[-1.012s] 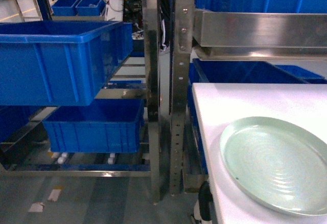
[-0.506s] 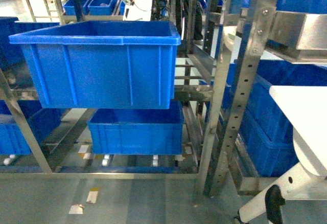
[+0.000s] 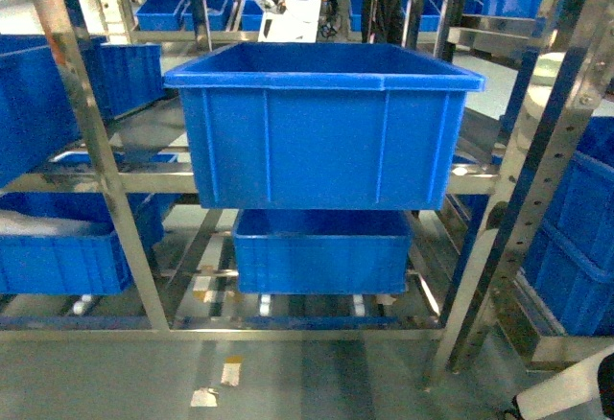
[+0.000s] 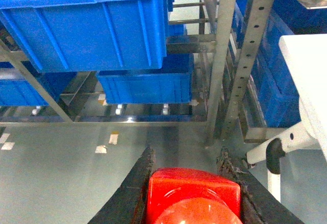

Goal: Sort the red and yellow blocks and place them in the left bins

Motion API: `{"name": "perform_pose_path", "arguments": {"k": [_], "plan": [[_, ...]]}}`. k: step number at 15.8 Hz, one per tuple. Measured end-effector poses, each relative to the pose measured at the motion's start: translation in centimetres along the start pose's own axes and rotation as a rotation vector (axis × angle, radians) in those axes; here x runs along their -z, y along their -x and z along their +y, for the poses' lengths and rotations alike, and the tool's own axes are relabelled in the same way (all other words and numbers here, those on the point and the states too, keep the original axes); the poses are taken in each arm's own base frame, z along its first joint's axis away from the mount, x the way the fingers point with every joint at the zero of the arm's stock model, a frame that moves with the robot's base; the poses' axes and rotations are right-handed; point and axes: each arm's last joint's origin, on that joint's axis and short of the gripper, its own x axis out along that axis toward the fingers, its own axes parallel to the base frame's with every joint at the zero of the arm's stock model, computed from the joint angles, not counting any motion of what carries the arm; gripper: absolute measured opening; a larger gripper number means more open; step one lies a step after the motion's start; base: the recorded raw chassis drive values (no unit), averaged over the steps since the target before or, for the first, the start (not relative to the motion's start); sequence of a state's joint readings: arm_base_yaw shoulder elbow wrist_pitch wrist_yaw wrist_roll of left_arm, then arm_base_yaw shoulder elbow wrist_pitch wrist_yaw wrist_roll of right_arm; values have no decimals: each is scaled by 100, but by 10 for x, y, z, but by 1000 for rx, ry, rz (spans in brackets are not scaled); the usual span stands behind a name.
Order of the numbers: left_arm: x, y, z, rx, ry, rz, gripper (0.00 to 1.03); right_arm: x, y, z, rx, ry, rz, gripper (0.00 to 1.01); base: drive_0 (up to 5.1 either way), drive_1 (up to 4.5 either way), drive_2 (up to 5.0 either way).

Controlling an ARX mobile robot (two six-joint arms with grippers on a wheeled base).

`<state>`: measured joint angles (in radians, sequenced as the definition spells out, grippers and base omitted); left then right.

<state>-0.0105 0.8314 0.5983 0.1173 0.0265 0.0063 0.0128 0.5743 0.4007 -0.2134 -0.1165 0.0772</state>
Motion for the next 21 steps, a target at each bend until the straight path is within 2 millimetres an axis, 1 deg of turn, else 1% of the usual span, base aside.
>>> {"name": "perform_pose_path", "arguments": {"k": [14, 17, 19, 21], "plan": [[0, 0, 0, 0, 0, -3, 27, 0, 0, 0, 0, 0, -2, 29, -501, 245, 245], [1, 0, 2, -20, 2, 4, 27, 0, 0, 0, -9, 1, -2, 29, 0, 0, 0], [0, 0, -1, 11, -1, 1, 27, 0, 0, 0, -4, 0, 2, 29, -4, 43, -51], [-1, 2, 0, 3, 0, -11, 27, -1, 1, 0, -4, 1, -8, 29, 1, 434, -433]]}}
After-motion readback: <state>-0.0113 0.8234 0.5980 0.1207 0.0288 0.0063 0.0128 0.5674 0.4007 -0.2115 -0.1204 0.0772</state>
